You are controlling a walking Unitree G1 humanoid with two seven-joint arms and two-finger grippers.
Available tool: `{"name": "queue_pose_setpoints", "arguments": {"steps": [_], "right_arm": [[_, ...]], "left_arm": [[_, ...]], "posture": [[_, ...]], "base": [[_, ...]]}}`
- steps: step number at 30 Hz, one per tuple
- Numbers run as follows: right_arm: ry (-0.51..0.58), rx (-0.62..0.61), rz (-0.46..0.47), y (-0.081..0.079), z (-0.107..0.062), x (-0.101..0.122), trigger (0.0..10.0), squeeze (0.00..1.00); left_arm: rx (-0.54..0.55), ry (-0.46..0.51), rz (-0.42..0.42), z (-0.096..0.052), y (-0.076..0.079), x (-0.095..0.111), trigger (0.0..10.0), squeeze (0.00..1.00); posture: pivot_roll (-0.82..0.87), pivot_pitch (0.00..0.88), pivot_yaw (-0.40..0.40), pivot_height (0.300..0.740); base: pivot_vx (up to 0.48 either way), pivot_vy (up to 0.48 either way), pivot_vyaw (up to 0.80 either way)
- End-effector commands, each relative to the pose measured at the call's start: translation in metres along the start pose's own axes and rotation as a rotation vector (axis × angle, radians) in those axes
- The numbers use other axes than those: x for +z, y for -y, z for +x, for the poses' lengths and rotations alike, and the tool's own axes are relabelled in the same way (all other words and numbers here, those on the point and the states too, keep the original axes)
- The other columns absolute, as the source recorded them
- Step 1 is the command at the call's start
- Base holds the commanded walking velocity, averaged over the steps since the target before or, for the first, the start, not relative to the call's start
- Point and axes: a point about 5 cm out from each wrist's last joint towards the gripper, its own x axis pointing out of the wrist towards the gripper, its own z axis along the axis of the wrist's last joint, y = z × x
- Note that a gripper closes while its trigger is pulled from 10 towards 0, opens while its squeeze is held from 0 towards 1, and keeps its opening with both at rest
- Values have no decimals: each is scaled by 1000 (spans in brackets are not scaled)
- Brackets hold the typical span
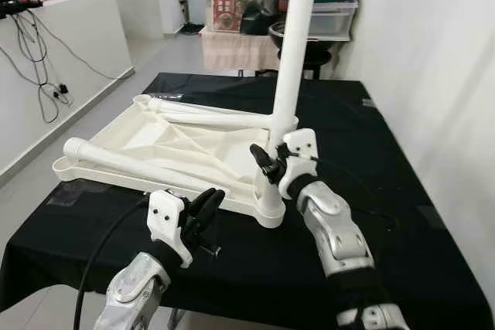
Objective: Building children table
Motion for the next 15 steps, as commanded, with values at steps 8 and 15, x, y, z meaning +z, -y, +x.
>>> {"name": "queue_pose_setpoints", "arguments": {"steps": [8, 15], "right_arm": [[-95, 65, 33, 4, -2, -16, 10000, 1000], [4, 444, 2, 7, -3, 15, 10000, 776]], "left_arm": [[18, 12, -6, 2, -2, 0, 10000, 0], [14, 12, -8, 3, -2, 1, 10000, 0]], "posture": [[4, 0, -13, 740], [19, 0, -17, 740]], "base": [[0, 0, 0], [0, 0, 0]]}}
